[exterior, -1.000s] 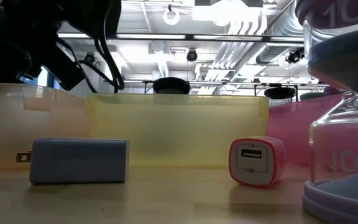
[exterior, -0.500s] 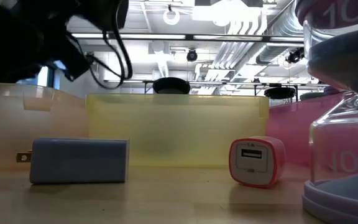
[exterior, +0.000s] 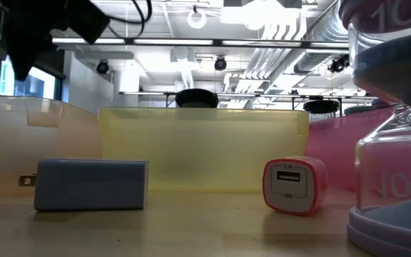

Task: Pick & Place Office items
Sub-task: Put the black hourglass timer into the red bin

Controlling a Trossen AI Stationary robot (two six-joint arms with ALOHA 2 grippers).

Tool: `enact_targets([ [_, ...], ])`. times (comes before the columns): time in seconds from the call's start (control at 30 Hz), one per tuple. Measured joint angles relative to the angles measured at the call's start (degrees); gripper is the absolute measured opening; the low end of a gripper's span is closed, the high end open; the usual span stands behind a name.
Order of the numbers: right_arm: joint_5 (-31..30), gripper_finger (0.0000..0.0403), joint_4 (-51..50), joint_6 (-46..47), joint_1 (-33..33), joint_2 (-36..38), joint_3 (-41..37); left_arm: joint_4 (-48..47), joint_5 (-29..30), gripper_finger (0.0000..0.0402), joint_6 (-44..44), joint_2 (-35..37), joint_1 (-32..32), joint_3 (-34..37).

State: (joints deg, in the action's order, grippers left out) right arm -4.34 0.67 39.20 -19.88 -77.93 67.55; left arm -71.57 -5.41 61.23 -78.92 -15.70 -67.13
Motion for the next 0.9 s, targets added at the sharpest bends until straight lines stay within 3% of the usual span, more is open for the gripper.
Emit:
enact_targets([
  [0.2,0.2,0.0398,-0.1,0.0,0.6,0.0,0.0,-0.8,11.1,0.0266,4.4,7.5,-1.4,0.0],
  [0.37,0.4,0.0398,-0.2,-0.3,1.7,0.0,0.0,-5.5,14.5,0.0266,6.6,11.3,-1.9,0.0],
  [0.7,0.3,0.0395,-0.8,-0.1,2.1,0.0,0.0,-13.9,13.5,0.0266,12.5,12.9,-1.6,0.0],
  [0.9,0.2,0.0394,-1.3,-0.1,2.4,0.0,0.0,-14.2,7.9,0.0266,11.6,13.0,-2.9,0.0],
])
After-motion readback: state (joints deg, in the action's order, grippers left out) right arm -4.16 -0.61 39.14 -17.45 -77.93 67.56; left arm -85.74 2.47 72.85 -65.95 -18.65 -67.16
